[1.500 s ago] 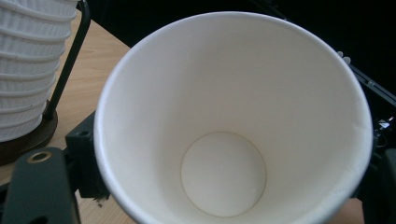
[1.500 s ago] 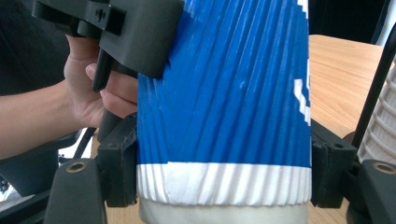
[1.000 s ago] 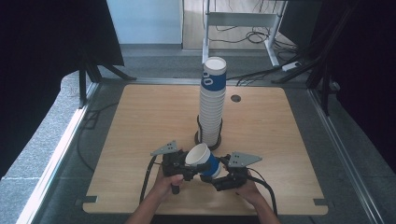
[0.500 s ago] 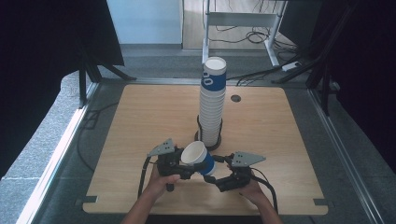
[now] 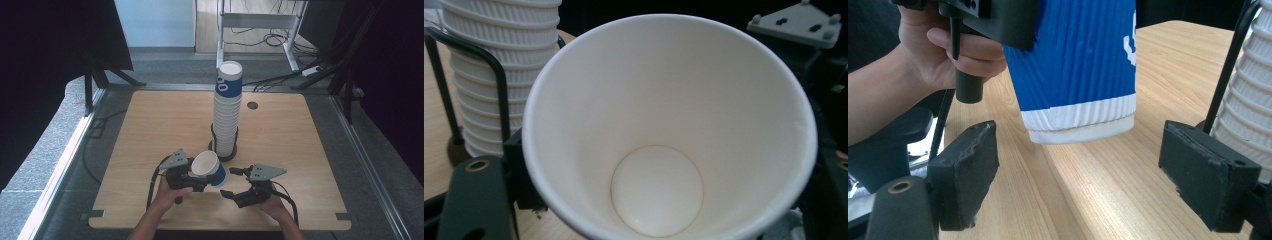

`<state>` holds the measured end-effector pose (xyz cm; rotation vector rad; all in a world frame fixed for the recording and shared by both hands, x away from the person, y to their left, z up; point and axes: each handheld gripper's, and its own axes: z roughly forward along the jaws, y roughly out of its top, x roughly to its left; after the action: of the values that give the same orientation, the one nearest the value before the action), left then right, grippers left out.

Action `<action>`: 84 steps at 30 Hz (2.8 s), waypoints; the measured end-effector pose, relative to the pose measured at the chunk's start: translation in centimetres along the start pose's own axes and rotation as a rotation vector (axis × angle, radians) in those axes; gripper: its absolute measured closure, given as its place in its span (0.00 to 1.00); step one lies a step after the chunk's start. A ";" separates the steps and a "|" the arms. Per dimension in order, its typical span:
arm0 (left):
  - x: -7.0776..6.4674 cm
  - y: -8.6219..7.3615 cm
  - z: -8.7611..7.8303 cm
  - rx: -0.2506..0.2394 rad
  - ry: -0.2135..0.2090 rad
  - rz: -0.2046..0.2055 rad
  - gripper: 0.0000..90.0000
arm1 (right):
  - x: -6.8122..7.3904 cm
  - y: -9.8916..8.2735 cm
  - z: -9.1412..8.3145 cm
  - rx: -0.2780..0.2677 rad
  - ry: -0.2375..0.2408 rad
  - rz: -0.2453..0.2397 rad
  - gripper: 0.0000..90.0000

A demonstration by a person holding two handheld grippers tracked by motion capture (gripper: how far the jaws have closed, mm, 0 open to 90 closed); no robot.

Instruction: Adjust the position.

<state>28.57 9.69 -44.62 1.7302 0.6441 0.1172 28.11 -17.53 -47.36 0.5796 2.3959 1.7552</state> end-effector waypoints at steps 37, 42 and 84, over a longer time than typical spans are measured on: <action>-3.0 0.4 1.4 0.231 0.158 0.247 0.22 | 1.7 0.1 1.7 0.071 -0.027 -0.107 0.18; -3.2 0.3 1.7 0.252 0.145 0.252 0.22 | 1.9 0.1 2.2 0.080 -0.036 -0.120 0.18; -1.9 1.0 -1.4 0.089 0.153 0.129 0.06 | 0.6 -0.5 1.1 0.071 -0.194 -0.126 0.29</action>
<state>26.79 9.86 -42.83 1.8608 0.6573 0.3176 27.81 -16.50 -48.10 0.5647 2.3141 1.4962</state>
